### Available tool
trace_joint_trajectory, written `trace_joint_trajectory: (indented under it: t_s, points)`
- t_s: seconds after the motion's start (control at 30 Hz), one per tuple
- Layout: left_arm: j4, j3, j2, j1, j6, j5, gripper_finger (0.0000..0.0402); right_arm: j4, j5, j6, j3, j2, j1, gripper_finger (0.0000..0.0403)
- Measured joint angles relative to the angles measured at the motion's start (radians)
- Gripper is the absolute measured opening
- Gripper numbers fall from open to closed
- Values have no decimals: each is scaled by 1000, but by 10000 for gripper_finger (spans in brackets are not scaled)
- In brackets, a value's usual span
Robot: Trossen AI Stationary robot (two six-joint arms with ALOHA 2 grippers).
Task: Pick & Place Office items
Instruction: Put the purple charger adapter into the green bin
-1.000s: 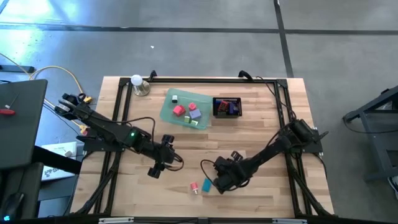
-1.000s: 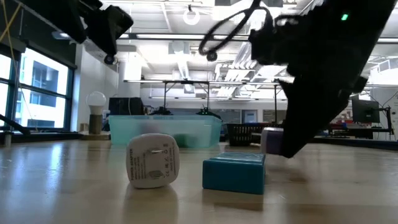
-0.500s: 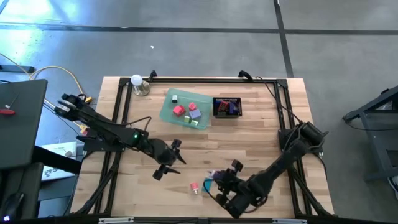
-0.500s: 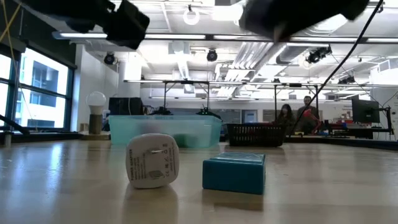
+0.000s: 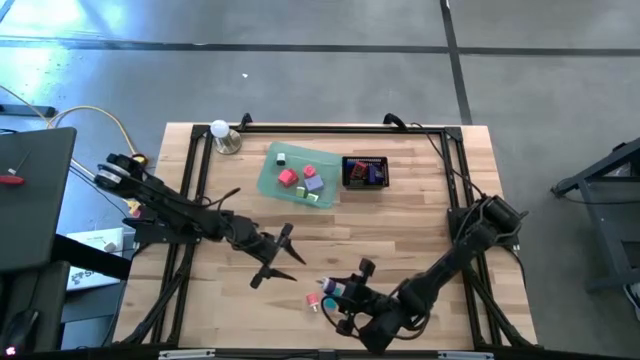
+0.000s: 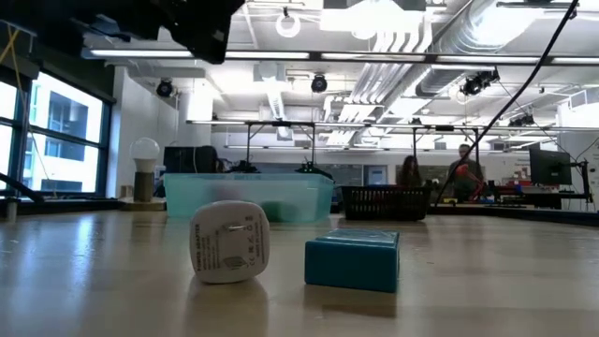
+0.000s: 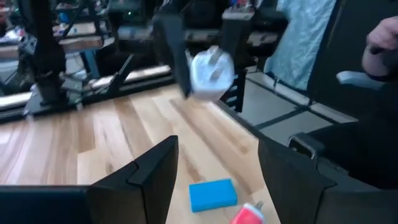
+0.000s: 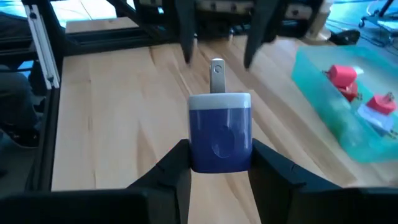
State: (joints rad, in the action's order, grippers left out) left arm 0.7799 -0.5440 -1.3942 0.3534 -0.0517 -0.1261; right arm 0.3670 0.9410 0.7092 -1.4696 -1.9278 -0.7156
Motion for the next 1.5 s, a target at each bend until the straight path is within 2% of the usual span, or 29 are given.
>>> trace_joint_trajectory:
  t_s: [0.07, 0.17, 0.3, 0.4, 0.57, 0.83, 0.93, 1.23, 1.5]
  points:
    - [5, 1, -10, 0, 5, 18, 213, -27, -2, -32, 0, 0, 5, 115]
    - [20, 0, -17, 0, 25, 97, 213, -47, -1, -66, 0, 0, 15, 115]
    - [18, 0, -18, -1, 123, 190, 213, -57, -5, -86, 0, 0, 24, 115]
    - [22, 0, -18, -12, 130, 180, 213, -58, -7, -86, 0, 0, 29, 115]
    - [38, 0, -18, -12, 89, 94, 220, -58, -11, -90, 0, 0, 30, 115]
    - [39, 0, -18, -12, 77, 102, 293, -105, -13, -151, 0, 0, 37, 115]
    - [53, 0, -18, -12, 75, 102, 308, -158, -14, -209, 0, 0, 45, 115]
    - [94, 0, -18, -10, 91, 102, 312, -243, -25, -322, 0, 0, 87, 115]
    - [109, -1, -18, 16, -28, 104, 312, -252, -25, -323, 0, 0, 139, 115]
